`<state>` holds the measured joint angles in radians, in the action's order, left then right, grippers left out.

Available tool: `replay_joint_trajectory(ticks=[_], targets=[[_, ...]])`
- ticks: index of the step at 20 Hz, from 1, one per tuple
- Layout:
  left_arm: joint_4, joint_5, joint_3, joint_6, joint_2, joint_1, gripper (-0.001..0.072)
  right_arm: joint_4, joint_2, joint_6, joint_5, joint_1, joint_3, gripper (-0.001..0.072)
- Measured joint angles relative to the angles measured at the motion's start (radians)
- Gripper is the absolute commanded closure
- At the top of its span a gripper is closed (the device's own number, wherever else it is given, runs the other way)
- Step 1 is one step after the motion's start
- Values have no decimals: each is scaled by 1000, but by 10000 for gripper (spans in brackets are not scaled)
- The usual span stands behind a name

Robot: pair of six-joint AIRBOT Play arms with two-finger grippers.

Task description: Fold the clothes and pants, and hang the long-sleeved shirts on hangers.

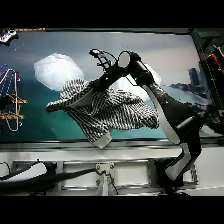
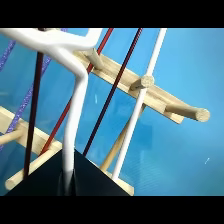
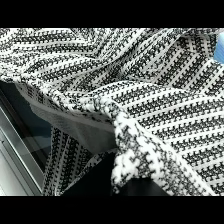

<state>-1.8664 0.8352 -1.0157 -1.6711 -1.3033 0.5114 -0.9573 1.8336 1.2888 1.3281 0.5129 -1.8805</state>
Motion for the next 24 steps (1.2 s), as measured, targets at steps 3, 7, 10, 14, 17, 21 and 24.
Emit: replay_joint_trajectory(ticks=[3, 7, 10, 14, 17, 21, 24], targets=[[2, -2, 0, 3, 28, 0, 682, 0, 0, 0, 0, 0, 0, 680], [5, 1, 0, 5, 73, -3, 682, 0, 0, 0, 0, 0, 0, 680], [7, 4, 0, 30, 116, -18, 682, 0, 0, 0, -4, 0, 0, 680], [8, 21, 0, 82, 193, -53, 682, 0, 0, 0, -7, 0, 0, 680], [14, 48, 0, 97, 260, -68, 681, 0, 0, 0, -4, 0, 0, 680], [89, 57, 0, 106, 363, -78, 683, 0, 0, 0, 9, 0, 0, 681], [207, 57, 0, 181, 435, -110, 683, 0, 0, 0, 12, 0, 0, 681]])
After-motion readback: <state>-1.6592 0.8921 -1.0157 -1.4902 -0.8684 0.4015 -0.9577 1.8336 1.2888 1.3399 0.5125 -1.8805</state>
